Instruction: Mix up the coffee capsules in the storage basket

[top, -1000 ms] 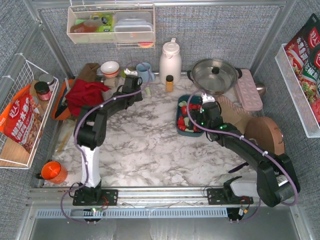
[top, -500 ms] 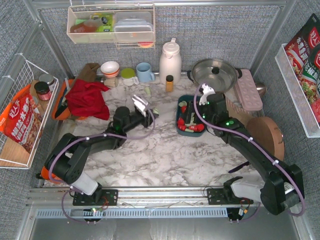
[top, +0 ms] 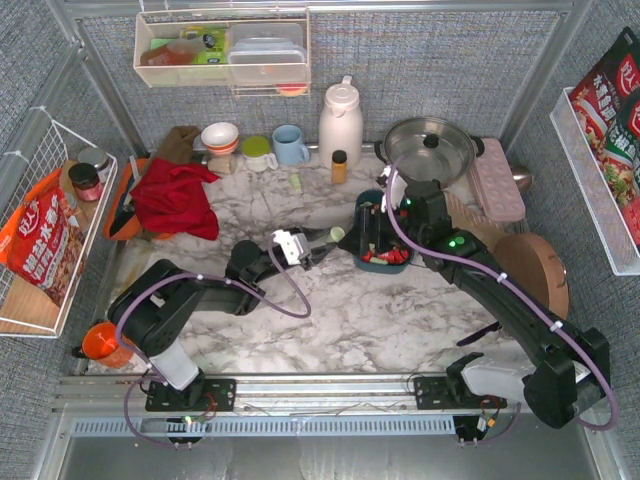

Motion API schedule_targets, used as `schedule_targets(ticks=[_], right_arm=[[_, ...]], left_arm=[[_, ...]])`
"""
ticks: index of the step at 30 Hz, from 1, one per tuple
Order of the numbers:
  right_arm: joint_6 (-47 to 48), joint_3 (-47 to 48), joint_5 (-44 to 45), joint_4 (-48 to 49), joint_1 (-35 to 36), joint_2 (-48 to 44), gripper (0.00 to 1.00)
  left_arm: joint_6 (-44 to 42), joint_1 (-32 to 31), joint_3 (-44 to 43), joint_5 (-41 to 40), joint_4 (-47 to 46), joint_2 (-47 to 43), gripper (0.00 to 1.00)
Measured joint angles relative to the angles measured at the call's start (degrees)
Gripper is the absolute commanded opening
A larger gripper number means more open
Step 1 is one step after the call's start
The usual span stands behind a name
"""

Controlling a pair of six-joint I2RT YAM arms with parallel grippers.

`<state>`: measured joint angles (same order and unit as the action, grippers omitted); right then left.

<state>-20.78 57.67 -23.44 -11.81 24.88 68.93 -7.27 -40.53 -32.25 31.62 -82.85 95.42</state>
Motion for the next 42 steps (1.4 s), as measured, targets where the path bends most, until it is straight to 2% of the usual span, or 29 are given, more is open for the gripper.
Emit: schedule_targets(ticks=[15, 21, 27, 29, 34, 36, 42], right_arm=[[-2.01, -0.26, -0.92, 3.54, 1.55, 1.97, 0.68], [-2.45, -0.26, -0.76, 3.78, 2.21, 2.80, 0.55], [-2.69, -0.26, -1.01, 4.35, 2.54, 2.91, 0.45], [-2.97, -1.14, -1.20, 5.31, 2.54, 2.75, 0.43], [-3.48, -2.47, -0.70, 5.62, 2.54, 2.14, 0.41], [-3.45, -2.97, 0.92, 5.66, 2.54, 1.40, 0.41], [-2.45, -4.04, 7.10, 4.33, 1.99, -1.81, 0.41]], left_arm=[[0.11, -2.69, -0.46, 1.88, -5.40, 1.62, 0.34], [0.20, -2.97, -0.46, 1.95, -5.53, 1.62, 0.37], [0.24, -3.19, -0.46, 1.36, -5.49, 1.62, 0.47], [0.26, -3.23, -0.46, 1.33, -5.38, 1.64, 0.53], [0.22, -3.23, -0.46, 0.22, -4.83, 1.92, 0.77], [0.20, -3.23, -0.28, 0.00, -4.87, 1.77, 0.98], [-0.09, -3.23, 1.84, -0.70, -4.42, -0.07, 0.99]])
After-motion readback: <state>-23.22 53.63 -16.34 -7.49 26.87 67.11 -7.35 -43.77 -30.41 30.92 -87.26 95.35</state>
